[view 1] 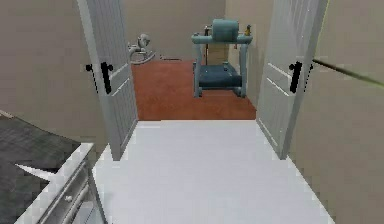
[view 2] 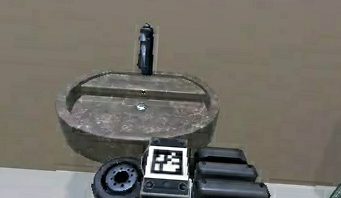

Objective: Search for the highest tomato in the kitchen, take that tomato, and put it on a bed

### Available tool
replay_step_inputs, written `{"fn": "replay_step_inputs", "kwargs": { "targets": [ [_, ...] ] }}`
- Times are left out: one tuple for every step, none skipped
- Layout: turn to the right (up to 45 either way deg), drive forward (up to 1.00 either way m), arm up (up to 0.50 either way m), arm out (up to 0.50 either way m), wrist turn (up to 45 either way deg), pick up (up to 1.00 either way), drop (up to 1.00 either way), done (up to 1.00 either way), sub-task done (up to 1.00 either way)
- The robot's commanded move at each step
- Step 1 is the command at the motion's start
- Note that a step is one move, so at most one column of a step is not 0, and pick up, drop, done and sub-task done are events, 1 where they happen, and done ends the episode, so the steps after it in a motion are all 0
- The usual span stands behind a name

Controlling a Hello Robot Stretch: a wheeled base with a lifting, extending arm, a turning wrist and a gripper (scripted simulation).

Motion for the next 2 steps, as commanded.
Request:
{"fn": "replay_step_inputs", "kwargs": {
  "targets": [
    [0.0,0.25,0.00,0.00,0.0,0.00,0.00,0.00,0.00],
    [0.0,0.90,0.00,0.00,0.0,0.00,0.00,0.00,0.00]
  ]
}}
